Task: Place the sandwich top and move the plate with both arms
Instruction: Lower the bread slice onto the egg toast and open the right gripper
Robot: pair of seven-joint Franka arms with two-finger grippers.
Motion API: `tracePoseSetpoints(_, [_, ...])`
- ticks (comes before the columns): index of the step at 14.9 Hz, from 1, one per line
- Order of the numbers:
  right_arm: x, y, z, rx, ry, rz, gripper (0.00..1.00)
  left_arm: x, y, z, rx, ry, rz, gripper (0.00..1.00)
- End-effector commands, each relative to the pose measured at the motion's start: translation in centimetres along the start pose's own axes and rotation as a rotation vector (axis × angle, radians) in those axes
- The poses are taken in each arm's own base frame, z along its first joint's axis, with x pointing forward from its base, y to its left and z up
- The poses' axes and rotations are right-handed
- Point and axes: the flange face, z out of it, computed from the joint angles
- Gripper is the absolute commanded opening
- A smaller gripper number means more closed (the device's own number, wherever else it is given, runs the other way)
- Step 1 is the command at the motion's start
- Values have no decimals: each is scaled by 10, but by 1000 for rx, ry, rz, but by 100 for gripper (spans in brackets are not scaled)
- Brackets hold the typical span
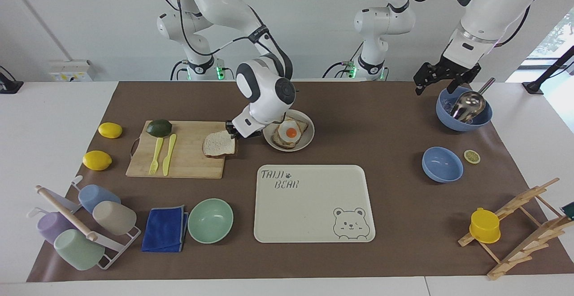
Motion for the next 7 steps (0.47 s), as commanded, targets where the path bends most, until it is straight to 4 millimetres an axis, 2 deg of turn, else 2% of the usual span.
tracePoseSetpoints(1, [-2,-28,-47,18,-7,-47,0,-7,-3,-1,15,12,-2,100])
tracePoseSetpoints(4, [-31,-73,-85,37,28,-111,0,-6,-5,-1,13,15,-7,100])
tracePoseSetpoints(6, [-43,-101,-98,141,43,-80,0,-7,-6,0,13,14,-7,100])
tracePoseSetpoints(7, [-44,-108,-103,197,47,-30,0,-7,-6,1,13,11,-7,100])
